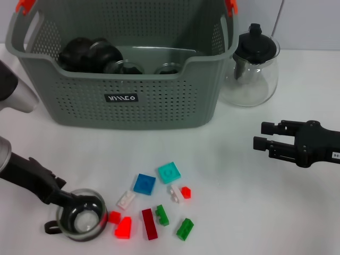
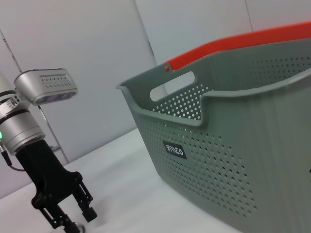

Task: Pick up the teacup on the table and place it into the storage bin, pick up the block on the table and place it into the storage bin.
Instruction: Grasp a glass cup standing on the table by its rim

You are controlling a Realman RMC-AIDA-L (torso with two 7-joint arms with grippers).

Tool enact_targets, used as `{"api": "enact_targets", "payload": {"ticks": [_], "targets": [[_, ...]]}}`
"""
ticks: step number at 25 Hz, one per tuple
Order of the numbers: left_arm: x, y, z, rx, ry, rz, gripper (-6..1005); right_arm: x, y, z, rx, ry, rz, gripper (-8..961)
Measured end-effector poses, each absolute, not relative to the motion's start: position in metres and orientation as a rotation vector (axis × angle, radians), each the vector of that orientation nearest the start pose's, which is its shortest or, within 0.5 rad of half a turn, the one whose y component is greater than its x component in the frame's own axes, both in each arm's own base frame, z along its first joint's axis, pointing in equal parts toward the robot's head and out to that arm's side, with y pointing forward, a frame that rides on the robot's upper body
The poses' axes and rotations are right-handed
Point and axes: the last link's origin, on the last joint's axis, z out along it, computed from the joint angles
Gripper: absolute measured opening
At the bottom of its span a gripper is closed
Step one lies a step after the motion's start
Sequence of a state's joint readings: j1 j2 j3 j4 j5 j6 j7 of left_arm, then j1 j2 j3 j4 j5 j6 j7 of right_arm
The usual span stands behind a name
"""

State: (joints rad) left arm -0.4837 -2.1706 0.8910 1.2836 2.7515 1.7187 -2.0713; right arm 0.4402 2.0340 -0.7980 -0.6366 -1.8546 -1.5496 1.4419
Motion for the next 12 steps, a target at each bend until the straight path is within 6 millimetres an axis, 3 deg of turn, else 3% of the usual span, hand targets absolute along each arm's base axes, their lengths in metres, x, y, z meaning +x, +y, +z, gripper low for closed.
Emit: {"api": "enact_targets", "payload": {"ticks": [6, 12], "targets": [[-0.276, 0.310, 0.037, -2.627, -1.075, 0.467, 516, 0.282, 0.314, 0.009, -2.667, 0.774, 0.760, 562], [-0.272, 0.307, 0.023, -2.689, -1.048, 0.515, 512, 0.282, 0.314, 0.009, -2.668, 0.773, 0.762, 562]]}}
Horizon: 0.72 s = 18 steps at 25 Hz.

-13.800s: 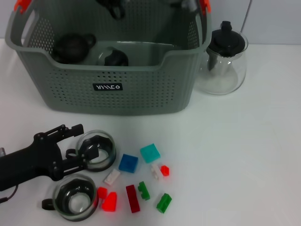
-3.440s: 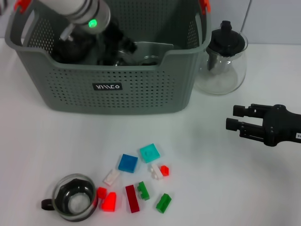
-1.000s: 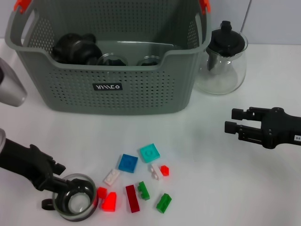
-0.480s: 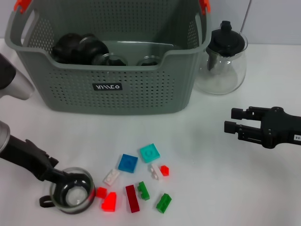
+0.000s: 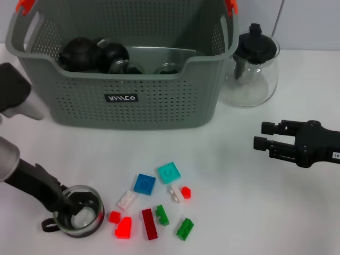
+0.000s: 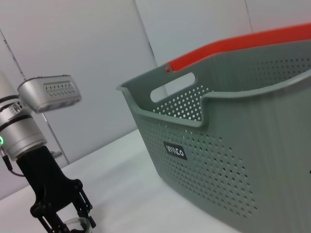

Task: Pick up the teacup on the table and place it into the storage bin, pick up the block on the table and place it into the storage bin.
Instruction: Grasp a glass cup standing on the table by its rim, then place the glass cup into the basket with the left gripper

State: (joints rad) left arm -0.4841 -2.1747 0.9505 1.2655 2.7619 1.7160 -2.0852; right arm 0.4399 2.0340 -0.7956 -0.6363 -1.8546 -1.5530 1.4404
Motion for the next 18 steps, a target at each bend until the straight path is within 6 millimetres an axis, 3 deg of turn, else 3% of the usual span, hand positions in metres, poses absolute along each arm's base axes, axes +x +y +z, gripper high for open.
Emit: {"api": "enact_targets", "payload": {"ticks": [8, 18], "targets": [[-0.2736, 0.3131, 0.0184, -2.640, -1.125, 0.527, 507, 0.2826, 0.3128, 0.0090, -2.669, 0.777, 0.761, 562], [-0.2677, 0.3127, 0.0257, -2.628, -1.190, 0.516, 92, 0.2828, 0.3127, 0.0094, -2.667, 0.777, 0.763, 563]]}}
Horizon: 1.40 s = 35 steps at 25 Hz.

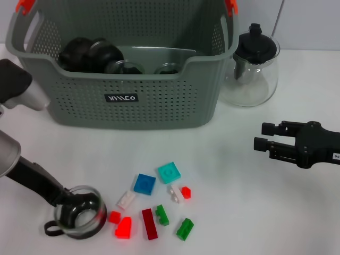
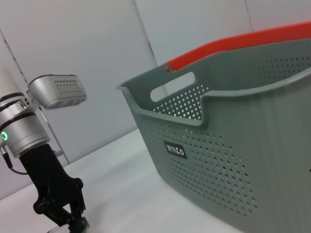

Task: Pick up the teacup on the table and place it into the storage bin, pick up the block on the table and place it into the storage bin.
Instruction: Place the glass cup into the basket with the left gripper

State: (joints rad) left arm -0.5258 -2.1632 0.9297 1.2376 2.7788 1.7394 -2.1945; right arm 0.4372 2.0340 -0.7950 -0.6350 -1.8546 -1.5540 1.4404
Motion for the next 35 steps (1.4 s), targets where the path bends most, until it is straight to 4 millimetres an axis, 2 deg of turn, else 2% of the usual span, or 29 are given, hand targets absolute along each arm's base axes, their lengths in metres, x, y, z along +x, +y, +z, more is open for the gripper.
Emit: {"api": "enact_targets", "payload": {"ticks": [2, 7, 13, 17, 19, 21, 25, 28, 31, 32, 35], "targets": [[-0.266, 0.313, 0.028, -2.635, -1.201, 0.498, 83, 0.283, 0.313, 0.009, -2.666, 0.778, 0.763, 563], [-0.257, 0.313, 0.052, -2.765, -1.266, 0.165, 61, 0.284, 0.312, 0.009, -2.664, 0.781, 0.763, 563], [-0.249, 0.314, 0.075, -2.899, -1.277, -0.464, 43, 0.285, 0.311, 0.010, -2.661, 0.787, 0.762, 562], [-0.226, 0.321, 0.085, -2.860, -1.208, -0.834, 43, 0.285, 0.311, 0.009, -2.662, 0.788, 0.762, 562], [-0.212, 0.330, 0.099, -2.799, -1.143, -1.025, 43, 0.285, 0.311, 0.009, -2.664, 0.787, 0.762, 562], [-0.200, 0.344, 0.116, -2.727, -1.076, -1.137, 43, 0.285, 0.310, 0.009, -2.665, 0.789, 0.763, 562], [-0.179, 0.384, 0.144, -2.559, -0.986, -1.190, 43, 0.284, 0.309, 0.006, -2.667, 0.791, 0.769, 563], [-0.159, 0.415, 0.152, -2.492, -0.954, -1.108, 42, 0.284, 0.309, 0.004, -2.668, 0.795, 0.778, 562], [-0.140, 0.441, 0.145, -2.469, -0.931, -0.918, 42, 0.283, 0.308, 0.002, -2.672, 0.790, 0.785, 562], [-0.133, 0.454, 0.139, -2.446, -0.920, -0.779, 42, 0.283, 0.308, 0.001, -2.673, 0.787, 0.786, 562], [-0.119, 0.471, 0.117, -2.420, -0.864, -0.489, 42, 0.282, 0.308, 0.001, -2.673, 0.782, 0.789, 563]]}}
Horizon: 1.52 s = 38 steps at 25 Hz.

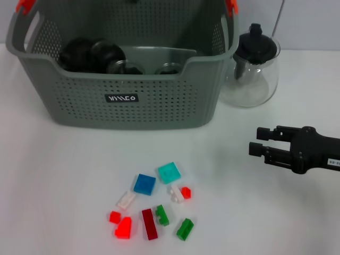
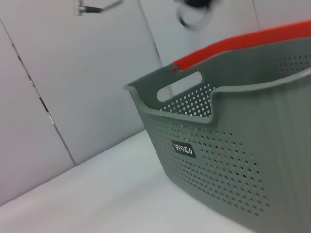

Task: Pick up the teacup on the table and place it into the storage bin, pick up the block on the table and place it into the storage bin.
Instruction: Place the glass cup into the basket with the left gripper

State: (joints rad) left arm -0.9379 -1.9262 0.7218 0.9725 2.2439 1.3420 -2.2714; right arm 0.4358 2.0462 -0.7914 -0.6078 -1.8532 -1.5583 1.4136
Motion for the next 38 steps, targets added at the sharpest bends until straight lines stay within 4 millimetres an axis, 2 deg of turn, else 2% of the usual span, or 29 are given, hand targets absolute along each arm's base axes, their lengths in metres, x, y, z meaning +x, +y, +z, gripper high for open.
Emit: {"api": "enact_targets", "payload": {"ticks": [5, 10, 11, 14, 17, 25, 30, 38], "targets": [[-0.106, 0.487, 0.086, -2.351, -0.752, -0.151, 42, 0.280, 0.304, -0.001, -2.704, 0.732, 0.807, 562], [-0.103, 0.495, 0.072, -2.278, -0.662, 0.029, 43, 0.275, 0.287, -0.008, -2.782, 0.519, 0.879, 560], [-0.103, 0.496, 0.070, -2.272, -0.636, 0.073, 43, 0.272, 0.278, -0.011, -2.806, 0.407, 0.921, 560], [-0.105, 0.496, 0.063, -2.273, -0.587, 0.155, 50, 0.271, 0.271, -0.014, -2.812, 0.324, 0.956, 559], [-0.109, 0.494, 0.040, -2.281, -0.483, 0.289, 56, 0.272, 0.264, -0.019, -2.799, 0.263, 0.977, 558], [-0.115, 0.492, -0.009, -2.300, -0.313, 0.381, 74, 0.272, 0.256, -0.014, -2.746, 0.252, 1.062, 557], [-0.116, 0.491, -0.021, -2.300, -0.275, 0.382, 85, 0.271, 0.255, -0.011, -2.736, 0.249, 1.090, 557], [-0.128, 0.489, -0.030, -2.315, -0.274, 0.439, 103, 0.271, 0.255, -0.011, -2.735, 0.258, 1.086, 557]]}}
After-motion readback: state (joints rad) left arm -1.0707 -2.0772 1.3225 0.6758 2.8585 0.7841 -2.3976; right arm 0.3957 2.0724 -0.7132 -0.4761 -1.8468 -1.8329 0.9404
